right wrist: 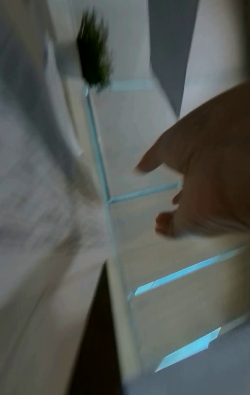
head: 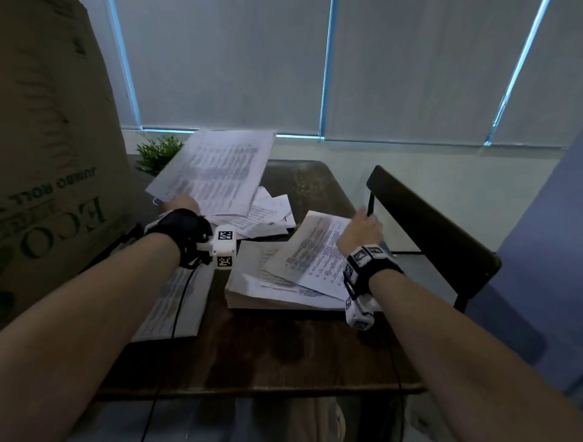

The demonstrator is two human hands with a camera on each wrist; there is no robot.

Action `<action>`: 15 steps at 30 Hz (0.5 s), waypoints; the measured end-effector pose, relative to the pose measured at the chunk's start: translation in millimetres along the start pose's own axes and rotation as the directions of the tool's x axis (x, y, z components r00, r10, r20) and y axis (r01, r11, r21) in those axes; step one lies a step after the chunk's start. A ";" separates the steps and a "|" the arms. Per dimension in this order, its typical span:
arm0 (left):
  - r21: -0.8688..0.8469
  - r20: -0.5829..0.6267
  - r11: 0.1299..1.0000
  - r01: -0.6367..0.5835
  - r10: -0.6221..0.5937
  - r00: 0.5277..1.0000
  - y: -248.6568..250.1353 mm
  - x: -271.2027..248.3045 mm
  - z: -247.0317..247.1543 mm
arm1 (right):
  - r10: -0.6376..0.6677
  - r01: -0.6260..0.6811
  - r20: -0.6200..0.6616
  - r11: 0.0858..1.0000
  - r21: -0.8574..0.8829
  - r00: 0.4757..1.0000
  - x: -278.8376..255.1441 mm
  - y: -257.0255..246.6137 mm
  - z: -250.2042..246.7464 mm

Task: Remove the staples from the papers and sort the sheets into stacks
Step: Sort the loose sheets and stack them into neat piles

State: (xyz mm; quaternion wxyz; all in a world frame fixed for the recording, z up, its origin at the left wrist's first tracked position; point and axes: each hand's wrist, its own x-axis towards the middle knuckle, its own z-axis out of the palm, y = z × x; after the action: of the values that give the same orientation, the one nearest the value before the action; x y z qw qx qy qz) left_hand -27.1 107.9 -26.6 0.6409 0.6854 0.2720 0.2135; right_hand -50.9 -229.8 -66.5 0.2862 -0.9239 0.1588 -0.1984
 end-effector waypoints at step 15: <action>-0.153 0.445 0.959 -0.241 0.284 0.849 11.5 -89.4 44.0 | -0.228 -0.015 0.207 0.638 0.769 0.951 13.6 -44.5 -43.2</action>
State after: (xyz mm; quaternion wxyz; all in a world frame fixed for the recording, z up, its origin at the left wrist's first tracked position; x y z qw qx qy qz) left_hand -65.7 16.2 -14.0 0.6824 0.7170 0.0053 0.1418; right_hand -50.8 -220.4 -3.7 0.6556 -0.7431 -0.0380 -0.1282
